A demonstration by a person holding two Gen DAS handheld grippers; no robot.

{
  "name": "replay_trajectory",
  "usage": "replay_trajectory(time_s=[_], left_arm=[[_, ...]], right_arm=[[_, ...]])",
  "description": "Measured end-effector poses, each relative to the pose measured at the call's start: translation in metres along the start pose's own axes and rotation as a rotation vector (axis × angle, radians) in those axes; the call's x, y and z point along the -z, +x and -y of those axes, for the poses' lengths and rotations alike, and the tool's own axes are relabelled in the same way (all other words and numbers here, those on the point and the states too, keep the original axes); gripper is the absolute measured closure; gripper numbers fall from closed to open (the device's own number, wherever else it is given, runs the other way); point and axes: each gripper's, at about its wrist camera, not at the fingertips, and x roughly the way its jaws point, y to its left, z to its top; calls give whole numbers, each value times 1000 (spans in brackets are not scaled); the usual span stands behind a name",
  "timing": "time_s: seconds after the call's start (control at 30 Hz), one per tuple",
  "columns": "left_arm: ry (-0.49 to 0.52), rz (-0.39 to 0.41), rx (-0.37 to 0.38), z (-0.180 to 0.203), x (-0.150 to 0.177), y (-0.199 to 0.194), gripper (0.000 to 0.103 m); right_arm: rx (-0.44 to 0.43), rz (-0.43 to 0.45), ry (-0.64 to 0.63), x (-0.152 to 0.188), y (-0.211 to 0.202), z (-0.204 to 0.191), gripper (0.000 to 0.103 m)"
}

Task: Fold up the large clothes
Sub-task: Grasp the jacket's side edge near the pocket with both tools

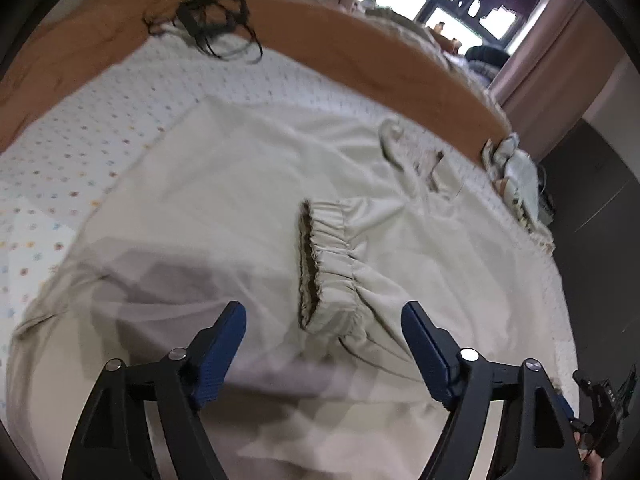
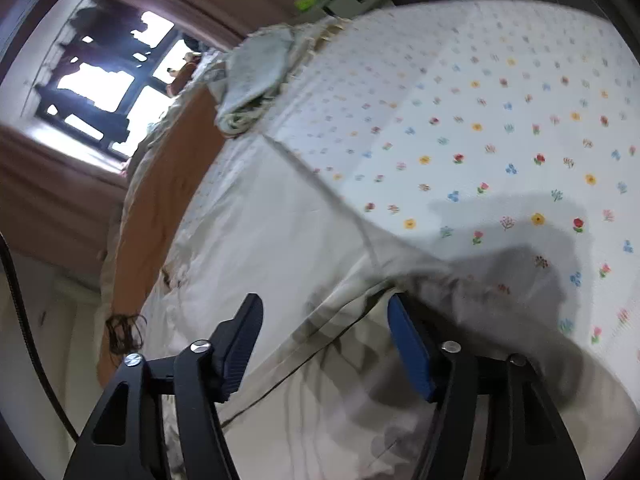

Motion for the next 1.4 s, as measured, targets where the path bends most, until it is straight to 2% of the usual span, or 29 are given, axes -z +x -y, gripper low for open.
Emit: replay_trajectory(time_s=[0.13, 0.17, 0.27, 0.3, 0.43, 0.5, 0.53, 0.6, 0.63, 0.83, 1.13, 1.4], left_arm=[[-6, 4, 49, 1, 5, -27, 21], [1, 18, 59, 1, 8, -37, 21], [10, 60, 66, -1, 20, -64, 21], [10, 61, 67, -3, 25, -71, 21], [3, 78, 70, -11, 38, -97, 21], [8, 121, 80, -12, 44, -115, 20], [30, 142, 65, -11, 48, -127, 18], [54, 164, 67, -10, 54, -144, 4], [60, 171, 73, -10, 56, -150, 2], [84, 198, 77, -18, 79, -191, 2], [73, 233, 58, -50, 122, -242, 2], [13, 252, 85, -91, 154, -279, 2]], right_arm=[[10, 4, -46, 12, -18, -13, 35], [-8, 12, -56, 17, -27, -14, 31], [-23, 39, -61, 31, -52, -12, 5], [-27, 44, -71, 37, -59, -11, 1], [-39, 43, -74, 57, -86, 2, 0], [-38, 38, -56, 66, -98, 13, 0], [-41, 36, -48, 67, -101, 16, 0], [-50, 33, -36, 74, -112, 23, 0], [-52, 35, -40, 78, -118, 26, 0], [-39, 78, -108, 99, -156, 34, 0], [13, 96, -108, 119, -201, 75, 0], [15, 97, -102, 132, -235, 105, 0]])
